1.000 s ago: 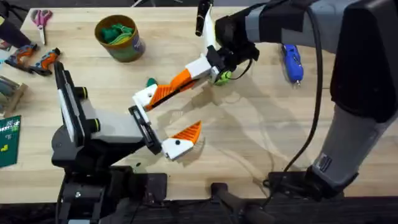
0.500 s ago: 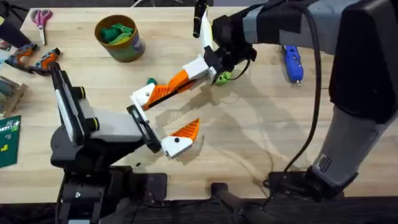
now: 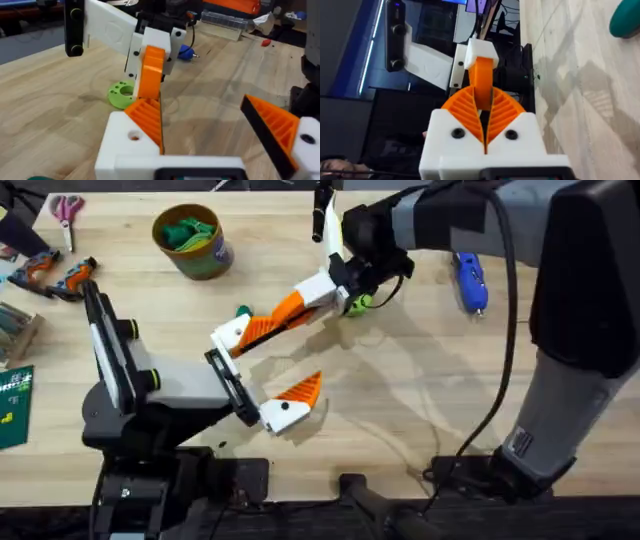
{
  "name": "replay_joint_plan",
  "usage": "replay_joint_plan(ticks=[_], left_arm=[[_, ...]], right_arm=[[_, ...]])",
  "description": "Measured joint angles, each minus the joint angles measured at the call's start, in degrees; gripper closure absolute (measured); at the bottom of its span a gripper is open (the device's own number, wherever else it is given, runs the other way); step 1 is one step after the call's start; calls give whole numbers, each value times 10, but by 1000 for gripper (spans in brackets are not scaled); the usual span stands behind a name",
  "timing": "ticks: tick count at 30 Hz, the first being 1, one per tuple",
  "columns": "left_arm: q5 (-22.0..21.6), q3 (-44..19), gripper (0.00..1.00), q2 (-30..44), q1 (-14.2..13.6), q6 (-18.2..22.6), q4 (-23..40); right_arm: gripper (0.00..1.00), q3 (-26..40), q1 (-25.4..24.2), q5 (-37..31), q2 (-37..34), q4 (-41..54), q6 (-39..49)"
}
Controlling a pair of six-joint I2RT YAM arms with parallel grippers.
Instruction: Pick up the gripper from the table and insert it into the empty holder that is missing its gripper. Then pick up a screw, insert it into the mounting hole, and use the screwdriver to tighten it. Finally, clean up the table by picking up the vegetable and placing it into the bucket.
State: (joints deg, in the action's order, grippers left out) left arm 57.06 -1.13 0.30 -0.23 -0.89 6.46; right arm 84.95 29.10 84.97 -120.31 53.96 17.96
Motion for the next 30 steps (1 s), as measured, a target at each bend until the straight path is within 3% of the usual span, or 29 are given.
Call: replay_joint_plan(ticks=[30], left_arm=[[-14, 0, 15, 0, 2, 0, -1]], right_arm=[[990, 0, 7, 1, 0, -36, -30]])
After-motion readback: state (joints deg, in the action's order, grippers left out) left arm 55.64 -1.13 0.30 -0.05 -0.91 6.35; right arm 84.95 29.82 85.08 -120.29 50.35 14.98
